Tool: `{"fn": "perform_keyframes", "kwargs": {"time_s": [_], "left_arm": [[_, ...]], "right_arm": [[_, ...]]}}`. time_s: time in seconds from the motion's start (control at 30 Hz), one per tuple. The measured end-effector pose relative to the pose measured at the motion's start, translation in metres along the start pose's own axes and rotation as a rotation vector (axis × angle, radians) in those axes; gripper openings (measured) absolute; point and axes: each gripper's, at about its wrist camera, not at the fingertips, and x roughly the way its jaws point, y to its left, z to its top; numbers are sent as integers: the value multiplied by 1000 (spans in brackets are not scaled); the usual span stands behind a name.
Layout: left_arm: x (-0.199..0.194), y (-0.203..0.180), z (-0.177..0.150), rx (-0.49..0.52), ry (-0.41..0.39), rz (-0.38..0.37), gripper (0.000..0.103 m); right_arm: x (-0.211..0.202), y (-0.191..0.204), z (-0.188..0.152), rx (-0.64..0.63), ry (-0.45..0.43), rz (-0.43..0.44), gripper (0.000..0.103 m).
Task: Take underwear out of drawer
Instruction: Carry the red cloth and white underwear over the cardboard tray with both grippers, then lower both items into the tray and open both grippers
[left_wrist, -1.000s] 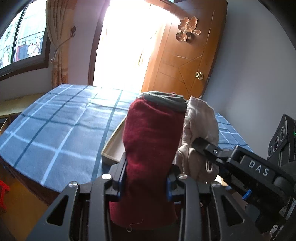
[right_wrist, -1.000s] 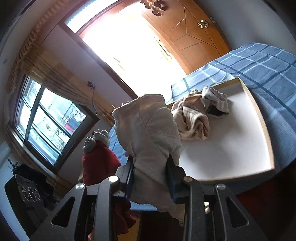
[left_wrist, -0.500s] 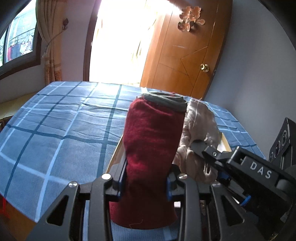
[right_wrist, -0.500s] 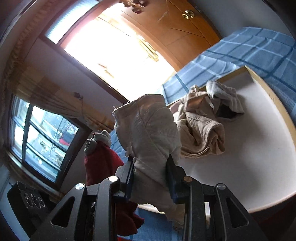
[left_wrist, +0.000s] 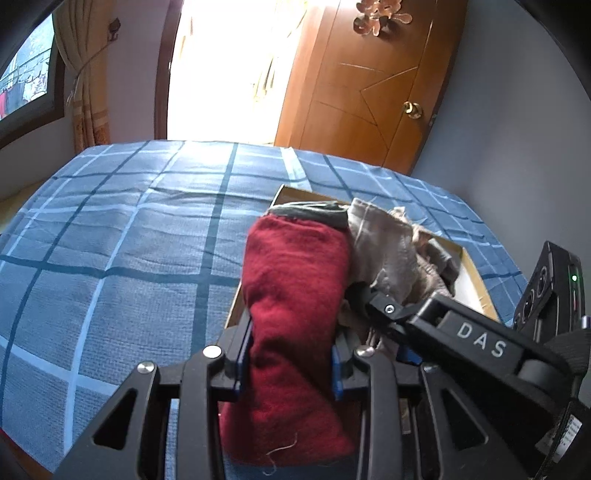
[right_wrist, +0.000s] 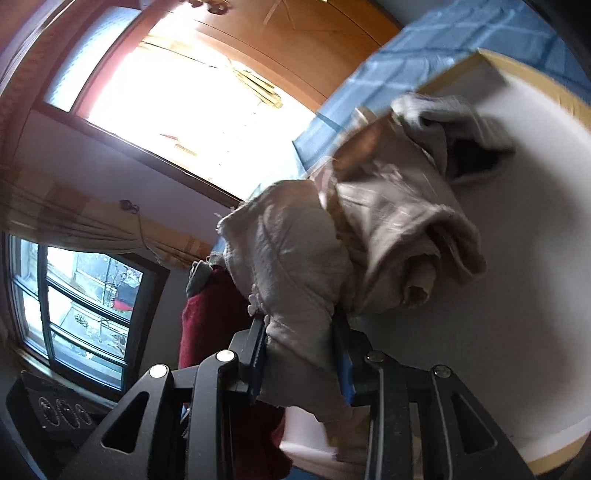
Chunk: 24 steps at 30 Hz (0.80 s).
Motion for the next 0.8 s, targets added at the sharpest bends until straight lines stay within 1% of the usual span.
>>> {"fn": "perform_keyframes", "kwargs": {"time_s": [0.13,0.23,0.3,0.37,0.47,0.53,0.57,0.6,0.8], "left_arm": [[8,3,-2,6,6,11,32],[21,5,-2,26,27,31,32],[24,6,-2,49,15,30,32],[25,1,-5,87,3,57,32],[26,-9,-13,159,-17,117,32],[26,-16,-18,199,-16,154,32],[28,-15,-19,185,10,145,32],[28,-12,-21,152,13,132,32],[25,-14,-30,137,15,164,32]], "right_arm": [[6,2,-2,-30,-8,-19,36],[11,6,-3,-54,-8,-39,37],[16,7,-3,-77,5,-54,37],[19,6,0,-88,16,-55,37],[23,10,5,-117,37,-70,37],[27,14,8,-147,48,-78,38],[28,14,7,-156,51,-77,38],[29,15,9,-167,55,-75,38],[29,11,9,-206,93,-48,37]]}}
